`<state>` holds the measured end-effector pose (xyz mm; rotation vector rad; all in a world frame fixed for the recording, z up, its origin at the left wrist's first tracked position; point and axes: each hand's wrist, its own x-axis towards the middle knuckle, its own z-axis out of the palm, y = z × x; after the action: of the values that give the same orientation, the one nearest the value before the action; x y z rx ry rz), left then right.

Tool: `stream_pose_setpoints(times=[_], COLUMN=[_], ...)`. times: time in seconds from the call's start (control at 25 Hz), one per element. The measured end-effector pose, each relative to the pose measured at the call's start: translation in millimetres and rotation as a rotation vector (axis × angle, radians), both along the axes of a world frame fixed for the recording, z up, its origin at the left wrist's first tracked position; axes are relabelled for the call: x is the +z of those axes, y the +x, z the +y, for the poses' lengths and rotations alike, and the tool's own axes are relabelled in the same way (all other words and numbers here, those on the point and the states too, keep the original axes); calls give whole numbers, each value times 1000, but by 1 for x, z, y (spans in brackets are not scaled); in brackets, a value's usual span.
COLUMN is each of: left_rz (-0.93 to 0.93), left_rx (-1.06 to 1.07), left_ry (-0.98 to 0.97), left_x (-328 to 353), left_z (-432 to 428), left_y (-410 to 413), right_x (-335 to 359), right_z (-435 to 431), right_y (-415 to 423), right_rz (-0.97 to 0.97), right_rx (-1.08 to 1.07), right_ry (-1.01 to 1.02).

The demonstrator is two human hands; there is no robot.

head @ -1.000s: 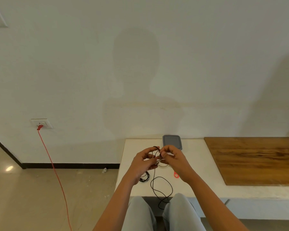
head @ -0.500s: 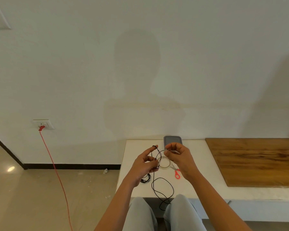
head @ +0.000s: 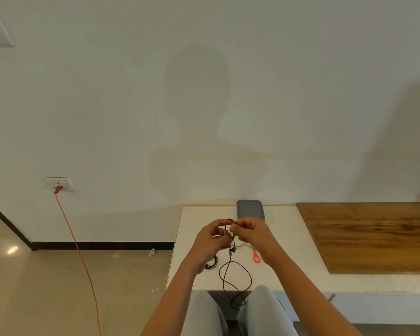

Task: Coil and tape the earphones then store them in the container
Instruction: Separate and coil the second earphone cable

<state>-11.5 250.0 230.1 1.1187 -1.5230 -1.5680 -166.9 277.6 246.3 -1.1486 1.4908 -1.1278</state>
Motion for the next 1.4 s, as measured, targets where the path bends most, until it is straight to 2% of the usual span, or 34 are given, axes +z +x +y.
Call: stream_pose_setpoints(times=[0.16,0.36,0.44,0.56,0.64,0.76,0.88,1.0,1.08,1.12,1.2,1.24,1.32,1.4], left_rz=[72,371,342,240,236,246,257,38,-131,-168,-116,-101,-122,-130], left_rx=[345,619,620,469,388,412,487,533,497,421,148,-2,-204,-210], left_ry=[140,596,707,823,920,984,963,792,495,249,-172,-270,-267,-197], left_x=[-12,-11,-13,-20,-27,-35,-38,-43,-38,-29,-6,9,32,39], left_z=[-6,-13,-8,5,10,15,19,10,2,-2,-3,-3,-5,-9], left_y=[1,-5,-6,0,6,12,13,9,7,7,7,5,3,8], right_x=[4,6,9,14,18,22,24,30,37,41,49,53,64,70], right_z=[-2,2,2,0,-2,-2,-2,-5,-6,-5,-4,-3,-5,-11], right_y=[-3,5,8,10,9,9,10,8,4,2,1,0,-5,-18], right_rz=[-493,-655,-665,-662,-648,-593,-554,-480,-293,-185,-15,31,104,203], right_rx=[-151,-139,-122,-148,-170,-151,-121,-86,22,100,249,295,249,16], right_ry=[63,41,24,4,-5,-18,-47,-35,23,47,59,48,-1,-72])
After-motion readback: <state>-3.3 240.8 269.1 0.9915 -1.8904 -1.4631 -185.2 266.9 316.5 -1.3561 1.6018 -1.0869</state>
